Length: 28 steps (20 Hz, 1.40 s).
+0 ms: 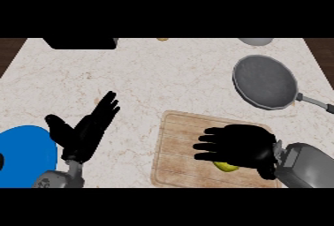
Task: Pick the pear from the cutting board and place it in the pan
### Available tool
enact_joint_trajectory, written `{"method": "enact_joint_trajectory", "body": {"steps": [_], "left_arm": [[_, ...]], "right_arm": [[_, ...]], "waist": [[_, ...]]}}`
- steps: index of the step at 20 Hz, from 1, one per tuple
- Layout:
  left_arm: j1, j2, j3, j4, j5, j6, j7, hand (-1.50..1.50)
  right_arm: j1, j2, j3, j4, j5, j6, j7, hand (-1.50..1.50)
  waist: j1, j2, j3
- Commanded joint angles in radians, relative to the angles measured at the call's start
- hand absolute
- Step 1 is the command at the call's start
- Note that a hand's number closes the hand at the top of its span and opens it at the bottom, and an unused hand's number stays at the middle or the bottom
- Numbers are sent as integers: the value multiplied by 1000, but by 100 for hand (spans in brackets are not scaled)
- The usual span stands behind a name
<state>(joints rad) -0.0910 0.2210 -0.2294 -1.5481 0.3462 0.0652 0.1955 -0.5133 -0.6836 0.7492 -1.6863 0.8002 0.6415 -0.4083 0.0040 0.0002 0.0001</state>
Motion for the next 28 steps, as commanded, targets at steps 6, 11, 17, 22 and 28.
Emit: {"method": "enact_joint_trajectory", "body": {"steps": [6, 11, 17, 22, 28], "left_arm": [[71, -12, 26, -62, -30, -33, 8, 0], [41, -48, 28, -28, -65, -30, 11, 0], [27, -54, 59, 26, -58, -73, -19, 0], [0, -66, 65, -42, -55, -64, 65, 0], [69, -58, 78, -28, -81, -39, 14, 0]], "right_arm": [[34, 108, -51, 121, 147, -19, -106, -150], [77, 126, -45, 227, 265, -149, -172, -150], [67, 207, -71, 276, 294, -265, -252, 150], [29, 247, -123, 377, 364, -357, -341, 150], [252, 309, -258, 263, 361, -282, 106, 150]], "waist": [[3, 0, 0], [0, 0, 0], [0, 0, 0], [3, 0, 0], [-60, -15, 0]]}}
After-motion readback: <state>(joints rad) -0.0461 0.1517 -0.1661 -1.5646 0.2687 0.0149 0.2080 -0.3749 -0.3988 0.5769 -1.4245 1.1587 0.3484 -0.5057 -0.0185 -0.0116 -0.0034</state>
